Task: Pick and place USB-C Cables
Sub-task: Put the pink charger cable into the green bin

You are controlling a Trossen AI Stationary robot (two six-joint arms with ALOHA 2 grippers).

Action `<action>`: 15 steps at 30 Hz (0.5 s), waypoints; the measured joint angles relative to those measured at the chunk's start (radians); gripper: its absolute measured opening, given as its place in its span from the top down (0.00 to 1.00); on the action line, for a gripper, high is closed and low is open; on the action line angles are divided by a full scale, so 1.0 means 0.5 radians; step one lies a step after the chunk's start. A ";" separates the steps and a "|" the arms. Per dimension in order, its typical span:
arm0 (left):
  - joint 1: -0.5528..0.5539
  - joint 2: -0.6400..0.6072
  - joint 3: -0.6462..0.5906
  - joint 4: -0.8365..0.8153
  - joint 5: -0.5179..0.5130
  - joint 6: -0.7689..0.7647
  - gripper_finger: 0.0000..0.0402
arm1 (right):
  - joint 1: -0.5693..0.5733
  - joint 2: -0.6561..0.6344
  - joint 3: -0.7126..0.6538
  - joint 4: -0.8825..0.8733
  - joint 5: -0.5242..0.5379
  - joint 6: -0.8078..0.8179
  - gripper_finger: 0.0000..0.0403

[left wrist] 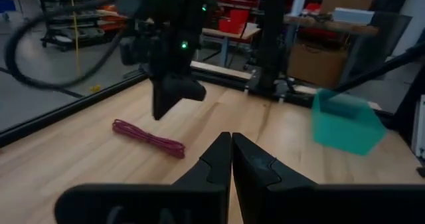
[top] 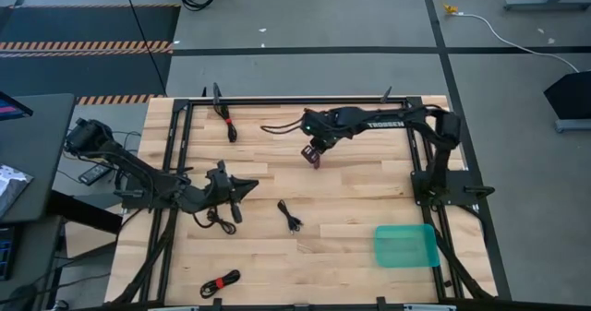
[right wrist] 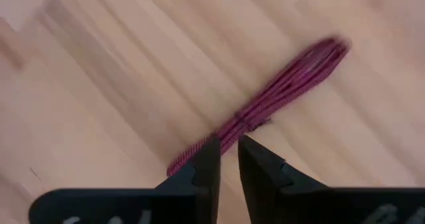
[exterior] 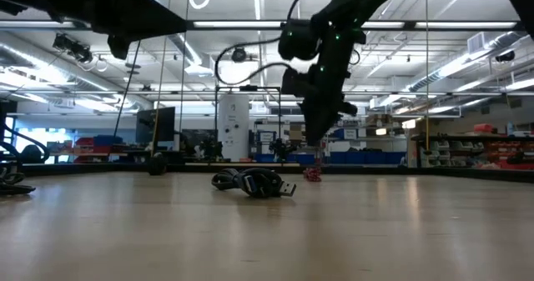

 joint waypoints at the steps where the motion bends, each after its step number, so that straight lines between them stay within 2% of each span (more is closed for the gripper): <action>1: 0.000 0.000 0.000 0.001 0.000 0.007 0.95 | -0.012 0.025 0.000 -0.023 -0.022 0.004 0.82; 7: 0.004 0.001 0.000 -0.082 0.001 0.050 0.92 | -0.041 0.148 -0.002 0.007 -0.082 0.020 0.63; 12: 0.021 0.001 0.000 -0.096 -0.003 0.037 0.78 | -0.064 0.171 -0.002 0.074 -0.099 0.045 0.45; 15: 0.031 0.001 0.000 -0.089 -0.005 0.035 0.68 | -0.081 0.171 -0.002 0.113 -0.095 0.110 0.38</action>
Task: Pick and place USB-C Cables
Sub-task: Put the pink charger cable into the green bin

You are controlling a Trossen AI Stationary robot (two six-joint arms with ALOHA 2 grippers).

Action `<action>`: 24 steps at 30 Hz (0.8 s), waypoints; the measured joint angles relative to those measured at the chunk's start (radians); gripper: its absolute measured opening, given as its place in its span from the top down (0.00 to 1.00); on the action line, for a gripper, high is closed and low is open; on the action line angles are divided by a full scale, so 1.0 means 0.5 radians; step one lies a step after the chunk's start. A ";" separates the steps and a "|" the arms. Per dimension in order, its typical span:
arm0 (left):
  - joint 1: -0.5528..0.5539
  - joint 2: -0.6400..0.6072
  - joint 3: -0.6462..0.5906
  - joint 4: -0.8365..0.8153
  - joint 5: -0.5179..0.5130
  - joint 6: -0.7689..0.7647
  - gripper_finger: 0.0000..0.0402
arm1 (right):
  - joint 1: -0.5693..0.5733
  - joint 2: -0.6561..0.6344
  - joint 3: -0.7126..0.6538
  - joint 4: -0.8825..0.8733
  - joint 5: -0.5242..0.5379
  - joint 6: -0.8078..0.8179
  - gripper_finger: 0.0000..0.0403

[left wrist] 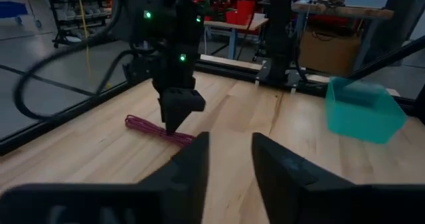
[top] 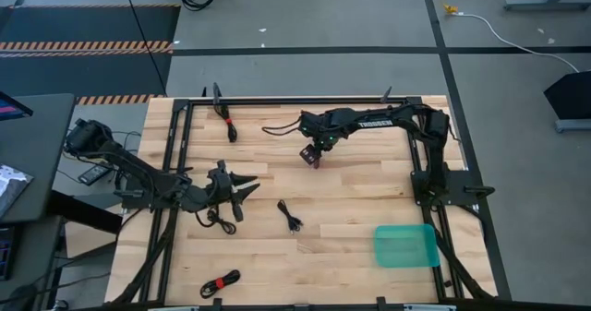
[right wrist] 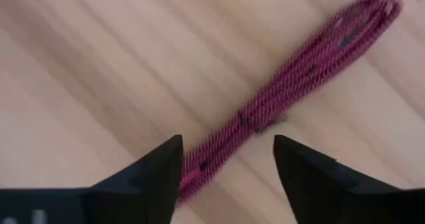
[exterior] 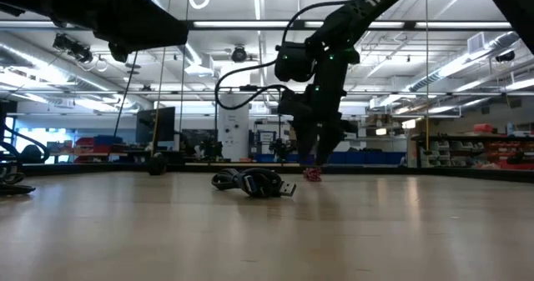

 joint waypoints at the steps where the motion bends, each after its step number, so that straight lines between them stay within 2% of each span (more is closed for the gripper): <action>1: 0.000 0.000 0.000 0.008 -0.002 0.000 0.65 | -0.006 0.000 0.000 0.008 0.014 0.016 0.36; 5: -0.001 0.000 0.000 0.027 0.024 -0.001 0.57 | -0.014 0.000 0.000 0.036 0.122 0.068 0.34; 9: -0.005 0.000 0.000 0.031 0.027 -0.001 0.54 | -0.042 0.000 -0.031 0.128 0.147 0.160 0.36; 20: -0.001 -0.001 0.000 0.033 0.028 -0.017 0.54 | -0.092 0.203 -0.058 0.230 0.074 0.167 0.45; 24: 0.001 0.000 0.000 0.027 0.028 -0.016 0.55 | -0.082 0.230 -0.023 0.136 0.183 0.004 0.52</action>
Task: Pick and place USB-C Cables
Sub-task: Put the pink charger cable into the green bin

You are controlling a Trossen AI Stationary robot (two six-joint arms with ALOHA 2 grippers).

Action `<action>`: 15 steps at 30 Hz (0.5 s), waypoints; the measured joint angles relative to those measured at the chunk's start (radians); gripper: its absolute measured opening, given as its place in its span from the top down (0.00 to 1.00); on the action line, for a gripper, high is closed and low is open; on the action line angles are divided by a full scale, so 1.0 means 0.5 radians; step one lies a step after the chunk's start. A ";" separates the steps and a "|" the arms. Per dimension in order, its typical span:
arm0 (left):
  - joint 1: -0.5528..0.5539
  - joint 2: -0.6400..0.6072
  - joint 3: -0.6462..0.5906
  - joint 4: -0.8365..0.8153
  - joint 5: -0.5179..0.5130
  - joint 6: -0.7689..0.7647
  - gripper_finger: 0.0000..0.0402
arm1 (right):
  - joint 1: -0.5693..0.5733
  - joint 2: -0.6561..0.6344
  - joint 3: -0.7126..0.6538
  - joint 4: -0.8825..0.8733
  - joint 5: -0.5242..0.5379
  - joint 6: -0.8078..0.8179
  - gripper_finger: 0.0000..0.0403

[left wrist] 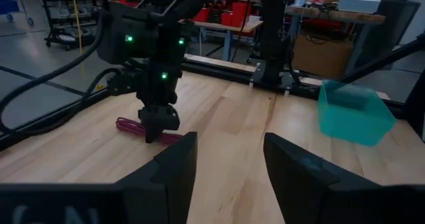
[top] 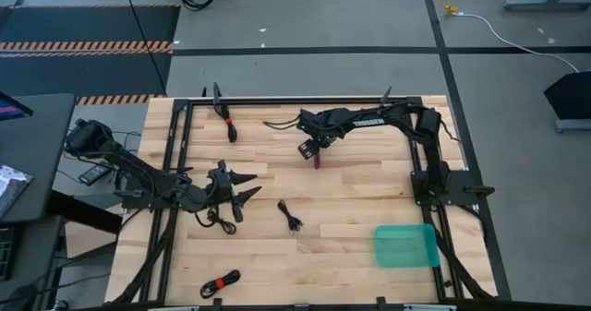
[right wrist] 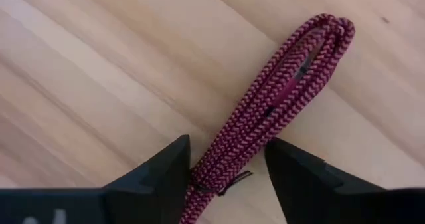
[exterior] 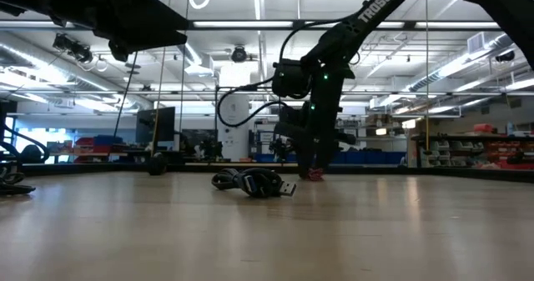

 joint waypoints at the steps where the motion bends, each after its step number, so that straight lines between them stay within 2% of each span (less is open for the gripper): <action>1: 0.001 0.000 0.000 0.000 0.000 0.000 0.55 | 0.009 -0.015 0.004 -0.024 0.020 -0.037 0.55; 6: 0.010 0.000 0.000 0.000 -0.001 0.009 0.55 | 0.027 -0.111 0.016 -0.119 0.044 -0.256 0.79; 9: 0.010 0.000 0.000 0.000 -0.001 0.010 0.55 | 0.034 -0.175 0.084 -0.153 -0.032 -0.346 0.94; 11: 0.009 0.000 0.000 0.000 -0.001 0.010 0.55 | 0.040 -0.206 0.106 -0.239 -0.124 -0.362 0.95; 15: 0.005 0.000 0.000 -0.001 -0.001 0.012 0.55 | 0.062 -0.286 0.134 -0.453 -0.327 -0.360 0.89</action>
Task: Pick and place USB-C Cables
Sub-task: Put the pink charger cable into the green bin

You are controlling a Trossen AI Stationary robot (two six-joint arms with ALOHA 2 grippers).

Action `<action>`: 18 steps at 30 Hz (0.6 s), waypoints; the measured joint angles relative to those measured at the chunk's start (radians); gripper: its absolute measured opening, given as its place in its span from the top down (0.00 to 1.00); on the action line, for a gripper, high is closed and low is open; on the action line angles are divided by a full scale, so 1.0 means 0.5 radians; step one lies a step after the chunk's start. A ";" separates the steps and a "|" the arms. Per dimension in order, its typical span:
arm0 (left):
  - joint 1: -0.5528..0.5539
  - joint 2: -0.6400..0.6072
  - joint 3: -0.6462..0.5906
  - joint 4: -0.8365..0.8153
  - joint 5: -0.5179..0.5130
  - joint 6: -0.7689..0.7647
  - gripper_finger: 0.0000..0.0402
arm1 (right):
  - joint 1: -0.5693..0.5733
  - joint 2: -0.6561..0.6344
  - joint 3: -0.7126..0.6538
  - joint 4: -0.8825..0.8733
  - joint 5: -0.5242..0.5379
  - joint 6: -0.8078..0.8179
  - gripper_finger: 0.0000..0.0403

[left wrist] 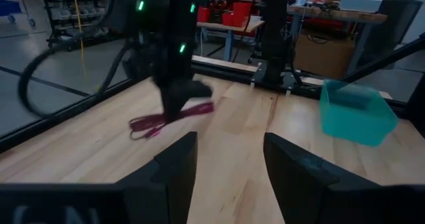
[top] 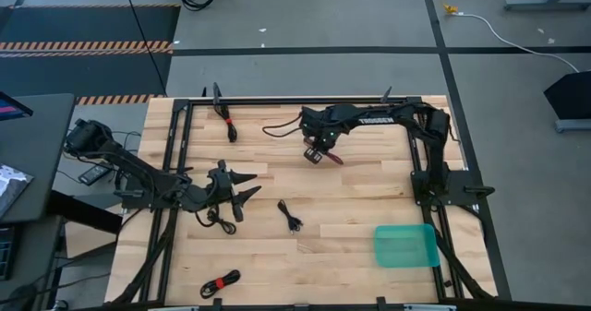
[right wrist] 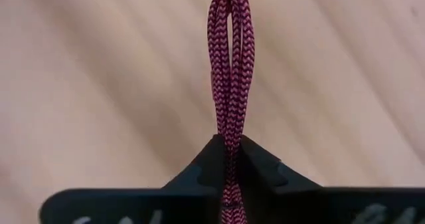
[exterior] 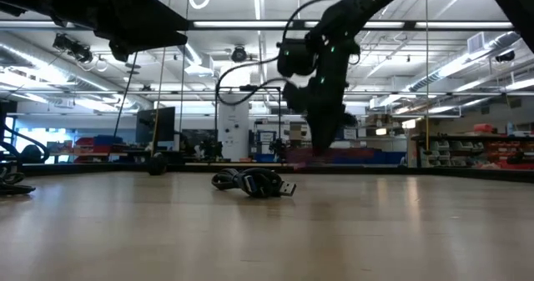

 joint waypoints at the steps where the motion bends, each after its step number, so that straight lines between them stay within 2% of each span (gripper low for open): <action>1: 0.000 0.000 0.000 -0.001 0.000 0.000 0.55 | 0.012 -0.036 0.013 -0.075 -0.023 -0.001 0.89; 5: 0.000 0.000 0.000 -0.001 0.000 0.001 0.55 | 0.089 -0.172 0.006 -0.490 -0.031 -0.002 0.96; 10: 0.000 0.000 0.000 -0.002 0.001 -0.003 0.55 | 0.263 -0.433 0.012 -0.976 -0.029 0.125 0.95; 15: 0.000 0.000 -0.001 -0.003 0.000 -0.018 0.55 | 0.565 -0.717 0.012 -1.328 -0.036 0.436 0.95; 18: 0.000 0.000 -0.001 -0.002 0.001 -0.061 0.55 | 0.815 -0.868 0.012 -1.365 -0.036 0.674 0.96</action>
